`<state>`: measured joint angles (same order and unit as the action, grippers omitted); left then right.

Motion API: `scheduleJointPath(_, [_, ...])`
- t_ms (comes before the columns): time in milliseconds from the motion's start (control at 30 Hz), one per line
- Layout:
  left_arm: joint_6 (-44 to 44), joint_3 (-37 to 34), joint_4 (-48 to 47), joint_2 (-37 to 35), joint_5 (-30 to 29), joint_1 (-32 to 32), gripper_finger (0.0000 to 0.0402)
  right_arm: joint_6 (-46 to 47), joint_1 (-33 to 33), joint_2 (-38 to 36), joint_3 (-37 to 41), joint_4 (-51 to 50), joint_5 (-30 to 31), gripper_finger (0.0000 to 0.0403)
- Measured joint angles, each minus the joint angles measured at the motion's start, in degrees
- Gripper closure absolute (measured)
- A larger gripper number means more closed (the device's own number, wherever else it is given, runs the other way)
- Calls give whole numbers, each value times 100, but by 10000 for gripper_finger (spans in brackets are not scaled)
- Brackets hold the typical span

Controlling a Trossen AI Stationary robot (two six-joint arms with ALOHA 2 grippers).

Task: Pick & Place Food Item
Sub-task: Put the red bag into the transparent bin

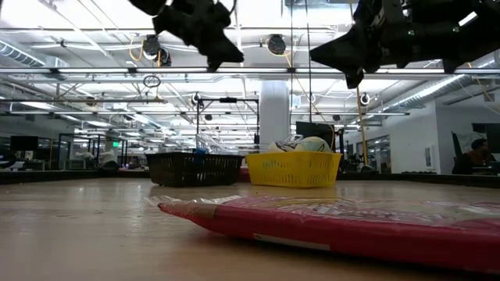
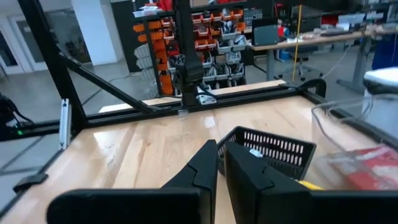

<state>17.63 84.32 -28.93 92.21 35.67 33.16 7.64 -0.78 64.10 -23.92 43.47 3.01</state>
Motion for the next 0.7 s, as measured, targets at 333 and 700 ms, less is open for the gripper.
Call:
scheduleJointPath(333, [-1620, -3225, 2530, -2288, -259, -1328, 372, 819, 241, 244, 0, 354, -15, 385])
scheduleJointPath(700, [-2467, -5291, 4071, -4653, -2794, -3647, 382, 496, 1212, 326, 0, 1538, -462, 385])
